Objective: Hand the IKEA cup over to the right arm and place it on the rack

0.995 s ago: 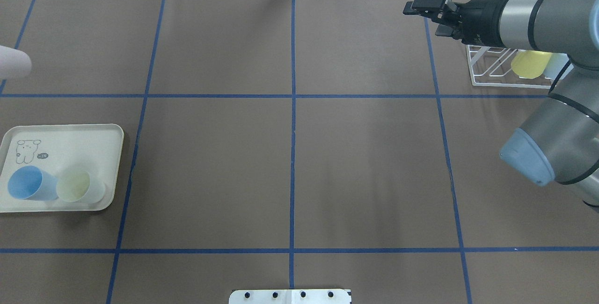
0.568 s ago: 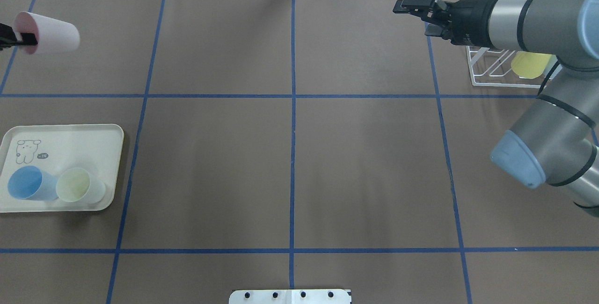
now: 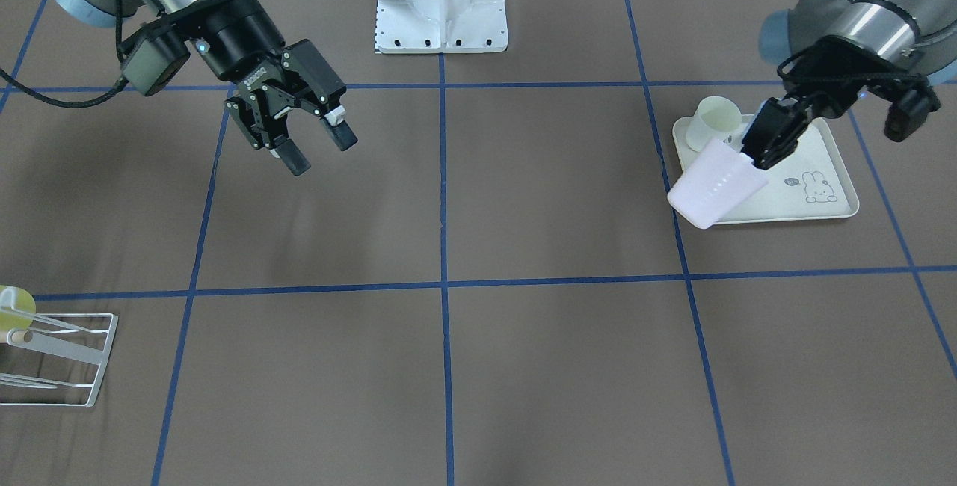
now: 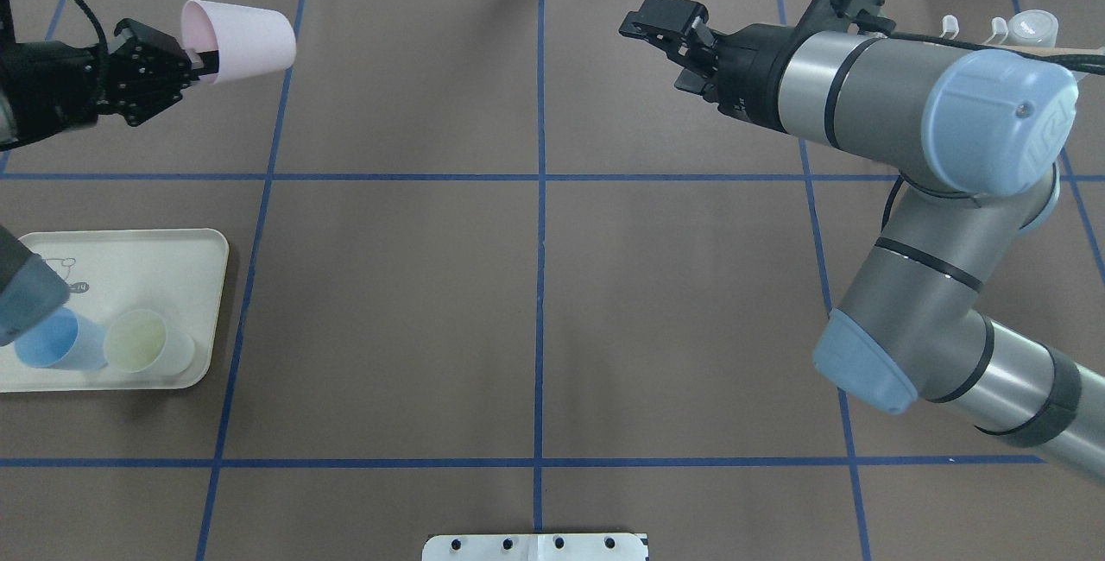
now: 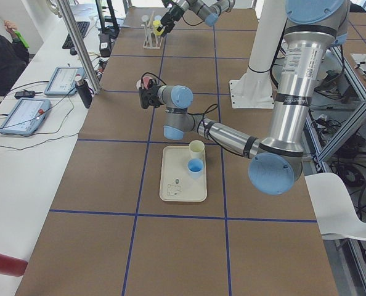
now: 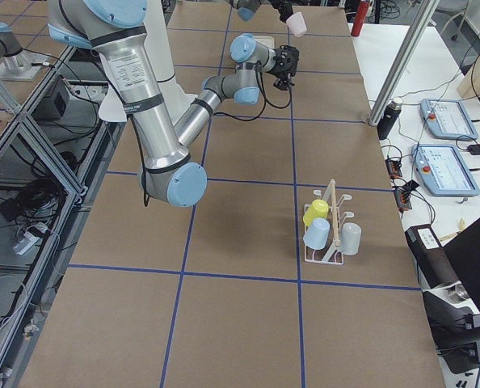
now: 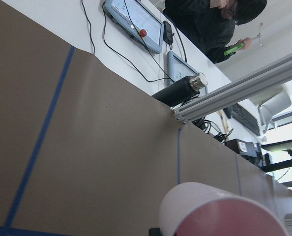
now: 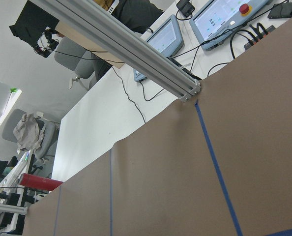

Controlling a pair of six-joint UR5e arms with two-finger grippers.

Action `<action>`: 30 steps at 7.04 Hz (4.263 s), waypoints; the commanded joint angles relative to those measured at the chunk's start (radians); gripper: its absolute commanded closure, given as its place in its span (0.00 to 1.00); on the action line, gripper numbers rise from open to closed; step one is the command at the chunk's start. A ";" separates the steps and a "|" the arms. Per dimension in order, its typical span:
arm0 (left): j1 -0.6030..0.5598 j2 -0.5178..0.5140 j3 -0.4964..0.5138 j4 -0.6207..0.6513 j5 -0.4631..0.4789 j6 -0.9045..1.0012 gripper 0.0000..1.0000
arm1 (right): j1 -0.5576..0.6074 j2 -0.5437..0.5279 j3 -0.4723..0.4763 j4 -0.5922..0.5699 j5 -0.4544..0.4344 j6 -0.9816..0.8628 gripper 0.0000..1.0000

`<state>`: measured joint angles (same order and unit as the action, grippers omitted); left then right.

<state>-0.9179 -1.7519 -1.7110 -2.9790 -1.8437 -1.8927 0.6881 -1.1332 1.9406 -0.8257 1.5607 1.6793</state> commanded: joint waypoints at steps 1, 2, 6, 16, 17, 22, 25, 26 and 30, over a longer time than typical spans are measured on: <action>0.137 -0.105 0.013 -0.035 0.205 -0.258 1.00 | -0.039 0.007 -0.047 0.184 -0.051 0.115 0.00; 0.178 -0.144 0.016 -0.038 0.283 -0.364 1.00 | -0.050 0.007 -0.057 0.242 -0.080 0.150 0.00; 0.333 -0.270 0.096 -0.273 0.530 -0.552 1.00 | -0.055 0.072 -0.058 0.258 -0.087 0.232 0.00; 0.410 -0.345 0.134 -0.305 0.540 -0.543 1.00 | -0.076 0.073 -0.132 0.424 -0.108 0.257 0.00; 0.413 -0.362 0.148 -0.305 0.540 -0.542 1.00 | -0.078 0.073 -0.132 0.424 -0.108 0.257 0.00; 0.442 -0.416 0.185 -0.304 0.575 -0.542 1.00 | -0.079 0.075 -0.137 0.424 -0.108 0.257 0.00; 0.481 -0.436 0.185 -0.302 0.618 -0.540 1.00 | -0.079 0.075 -0.138 0.424 -0.108 0.257 0.00; 0.485 -0.442 0.185 -0.302 0.620 -0.540 1.00 | -0.079 0.075 -0.138 0.424 -0.108 0.257 0.00; 0.488 -0.442 0.185 -0.301 0.620 -0.540 1.00 | -0.081 0.075 -0.137 0.424 -0.108 0.258 0.03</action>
<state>-0.4308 -2.1934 -1.5263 -3.2808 -1.2242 -2.4329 0.6080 -1.0585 1.8034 -0.4019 1.4527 1.9373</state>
